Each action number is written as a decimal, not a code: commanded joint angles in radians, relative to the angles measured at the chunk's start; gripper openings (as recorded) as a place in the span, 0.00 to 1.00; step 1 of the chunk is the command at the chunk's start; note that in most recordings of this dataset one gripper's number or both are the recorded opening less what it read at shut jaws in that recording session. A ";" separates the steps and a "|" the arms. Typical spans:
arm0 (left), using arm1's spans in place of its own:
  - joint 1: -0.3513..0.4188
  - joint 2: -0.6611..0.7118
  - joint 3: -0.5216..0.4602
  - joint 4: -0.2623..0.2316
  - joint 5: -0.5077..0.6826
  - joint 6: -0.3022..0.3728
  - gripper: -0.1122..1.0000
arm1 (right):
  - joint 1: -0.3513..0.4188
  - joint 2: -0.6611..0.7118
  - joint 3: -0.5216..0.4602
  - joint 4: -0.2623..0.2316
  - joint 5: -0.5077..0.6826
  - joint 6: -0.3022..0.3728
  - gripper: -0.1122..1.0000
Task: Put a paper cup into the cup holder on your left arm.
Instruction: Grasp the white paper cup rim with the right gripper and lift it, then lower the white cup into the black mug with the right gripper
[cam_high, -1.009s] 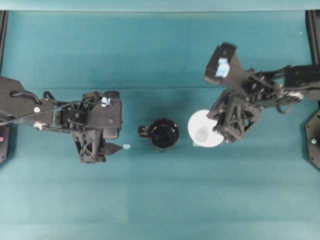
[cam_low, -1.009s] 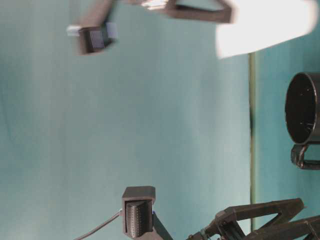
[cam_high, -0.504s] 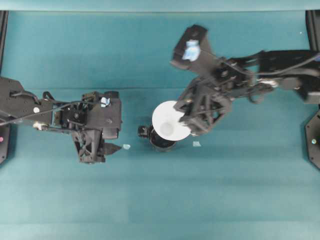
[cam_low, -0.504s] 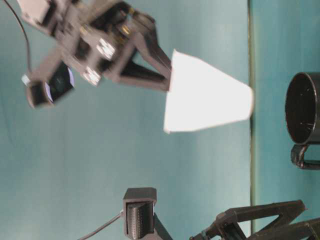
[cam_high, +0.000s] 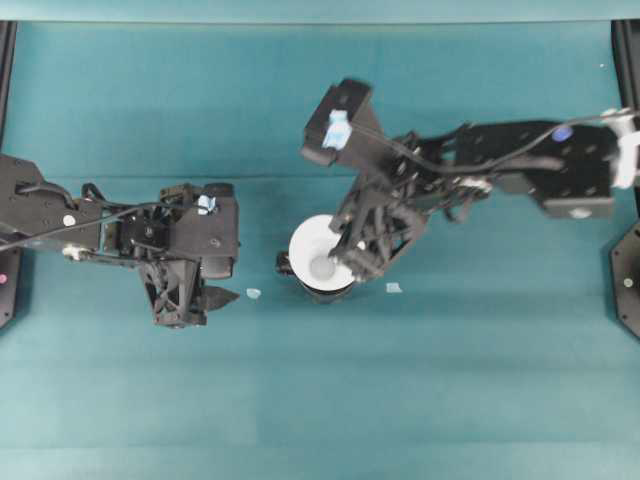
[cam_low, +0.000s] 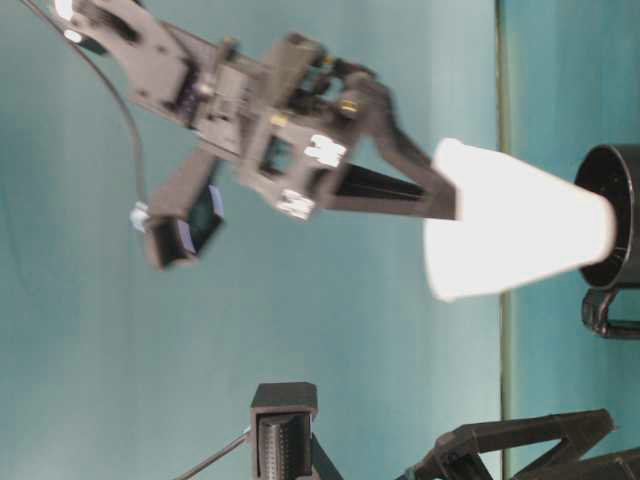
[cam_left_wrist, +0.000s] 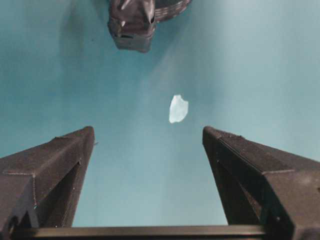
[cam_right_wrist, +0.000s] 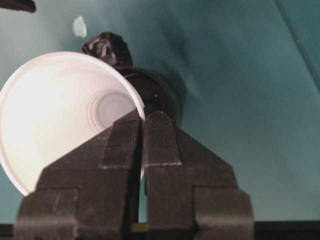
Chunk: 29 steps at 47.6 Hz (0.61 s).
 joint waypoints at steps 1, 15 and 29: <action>-0.003 -0.012 -0.009 0.003 -0.008 -0.002 0.92 | 0.003 0.011 -0.015 -0.006 -0.020 0.006 0.05; -0.003 -0.011 -0.009 0.002 -0.011 -0.002 0.92 | 0.000 0.011 0.014 -0.034 -0.011 0.009 0.05; -0.003 -0.011 -0.009 0.002 -0.012 -0.002 0.92 | -0.002 0.020 0.043 -0.035 -0.023 0.009 0.05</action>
